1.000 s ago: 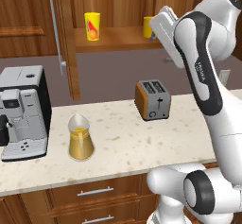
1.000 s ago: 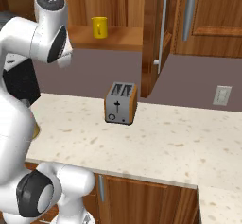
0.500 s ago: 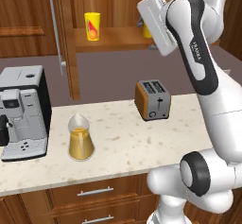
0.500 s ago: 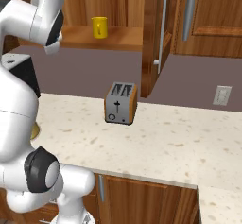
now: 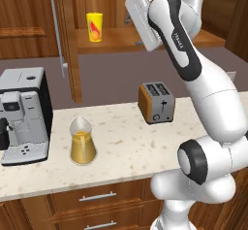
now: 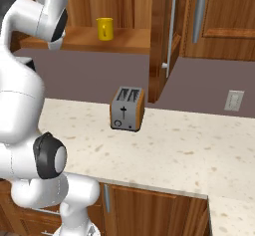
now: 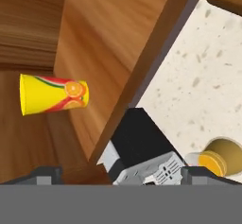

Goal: There is a tray on the dining counter. Grab the cup, mug, and pitcher and place them on the tray. The pitcher may be placed next to the tray if it cannot fit the tray.

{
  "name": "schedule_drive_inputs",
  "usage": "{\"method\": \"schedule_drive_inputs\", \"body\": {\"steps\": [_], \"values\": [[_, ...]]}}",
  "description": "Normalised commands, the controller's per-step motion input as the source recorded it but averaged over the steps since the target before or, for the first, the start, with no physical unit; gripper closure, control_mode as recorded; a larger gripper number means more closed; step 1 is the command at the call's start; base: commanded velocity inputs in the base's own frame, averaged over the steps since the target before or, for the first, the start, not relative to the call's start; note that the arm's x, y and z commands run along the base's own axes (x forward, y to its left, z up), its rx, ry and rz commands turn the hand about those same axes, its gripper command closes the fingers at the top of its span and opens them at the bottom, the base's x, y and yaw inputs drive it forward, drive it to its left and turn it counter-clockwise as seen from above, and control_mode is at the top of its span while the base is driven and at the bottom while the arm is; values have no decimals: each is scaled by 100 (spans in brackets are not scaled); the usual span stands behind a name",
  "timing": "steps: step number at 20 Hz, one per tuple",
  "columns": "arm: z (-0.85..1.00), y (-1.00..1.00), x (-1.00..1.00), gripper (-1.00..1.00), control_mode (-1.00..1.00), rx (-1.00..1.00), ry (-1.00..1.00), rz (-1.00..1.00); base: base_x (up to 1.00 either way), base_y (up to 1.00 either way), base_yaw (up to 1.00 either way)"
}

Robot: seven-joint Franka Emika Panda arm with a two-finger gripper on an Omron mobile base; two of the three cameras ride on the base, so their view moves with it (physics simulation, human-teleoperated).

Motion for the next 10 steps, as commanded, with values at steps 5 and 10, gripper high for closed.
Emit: {"method": "schedule_drive_inputs", "body": {"steps": [5, 10], "values": [[1, 43, 55, -100, -100, 2, 0, 0, 0, 0, 0], [1, 32, 76, -100, -100, 1, 2, -4, 0, 0, 0]]}}
